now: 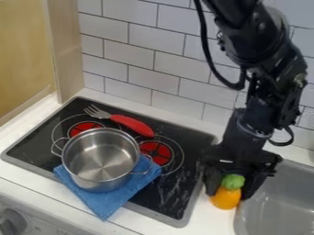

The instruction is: Gets the orange thing from the sink and put it on to the upper right side of the stove.

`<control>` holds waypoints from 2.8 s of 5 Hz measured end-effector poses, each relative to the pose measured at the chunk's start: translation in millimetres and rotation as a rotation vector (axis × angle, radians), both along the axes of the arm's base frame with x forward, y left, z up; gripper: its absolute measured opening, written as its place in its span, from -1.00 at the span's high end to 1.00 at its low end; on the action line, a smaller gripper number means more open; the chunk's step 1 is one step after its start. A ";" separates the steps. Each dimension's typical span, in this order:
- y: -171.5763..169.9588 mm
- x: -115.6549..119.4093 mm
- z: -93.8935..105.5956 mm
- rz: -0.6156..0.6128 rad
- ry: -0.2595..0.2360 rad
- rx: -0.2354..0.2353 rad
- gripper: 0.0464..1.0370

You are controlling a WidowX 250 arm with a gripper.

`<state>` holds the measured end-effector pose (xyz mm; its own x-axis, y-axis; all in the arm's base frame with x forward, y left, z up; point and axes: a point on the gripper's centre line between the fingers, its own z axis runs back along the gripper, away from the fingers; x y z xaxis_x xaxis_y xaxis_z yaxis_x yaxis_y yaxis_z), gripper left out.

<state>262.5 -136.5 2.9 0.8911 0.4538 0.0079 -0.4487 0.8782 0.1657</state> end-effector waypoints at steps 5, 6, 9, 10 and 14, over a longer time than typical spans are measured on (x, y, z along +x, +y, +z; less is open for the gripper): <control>13.3 9.1 41.5 0.011 -0.072 -0.047 -0.25; 31.3 13.5 45.6 0.049 -0.050 -0.046 -0.25; 72.5 64.1 55.3 0.159 -0.090 -0.068 -0.25; 79.4 75.3 48.1 0.182 -0.084 -0.066 -0.25; 85.9 86.2 9.4 0.221 -0.061 -0.094 -0.25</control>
